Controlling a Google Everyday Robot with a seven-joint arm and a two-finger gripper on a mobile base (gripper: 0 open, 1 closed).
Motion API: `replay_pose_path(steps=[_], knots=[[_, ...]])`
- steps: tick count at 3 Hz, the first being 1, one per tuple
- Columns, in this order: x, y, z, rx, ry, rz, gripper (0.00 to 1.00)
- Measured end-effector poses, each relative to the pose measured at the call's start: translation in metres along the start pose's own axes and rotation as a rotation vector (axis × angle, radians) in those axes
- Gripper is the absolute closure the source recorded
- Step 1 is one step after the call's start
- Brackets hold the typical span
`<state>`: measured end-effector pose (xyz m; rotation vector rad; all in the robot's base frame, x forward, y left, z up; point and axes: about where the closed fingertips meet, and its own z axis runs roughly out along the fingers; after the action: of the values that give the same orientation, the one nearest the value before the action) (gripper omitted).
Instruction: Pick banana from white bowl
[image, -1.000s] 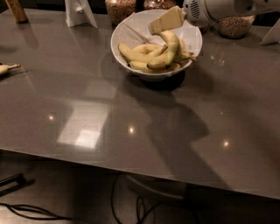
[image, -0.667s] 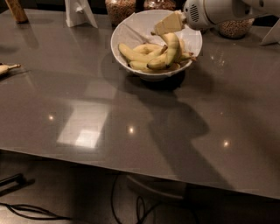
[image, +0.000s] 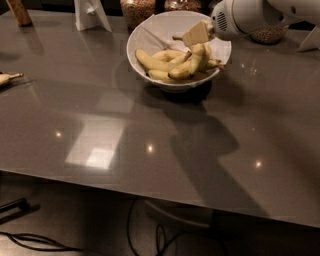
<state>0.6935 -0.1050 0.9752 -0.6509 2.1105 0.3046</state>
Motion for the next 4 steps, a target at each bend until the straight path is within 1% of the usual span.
replay_pose_path(steps=[1,3,4], knots=[[0.014,-0.003,0.000,0.017,0.043,0.020,0.40],[0.035,-0.003,0.000,0.029,0.092,0.059,0.44],[0.039,-0.002,-0.001,0.031,0.103,0.069,0.63]])
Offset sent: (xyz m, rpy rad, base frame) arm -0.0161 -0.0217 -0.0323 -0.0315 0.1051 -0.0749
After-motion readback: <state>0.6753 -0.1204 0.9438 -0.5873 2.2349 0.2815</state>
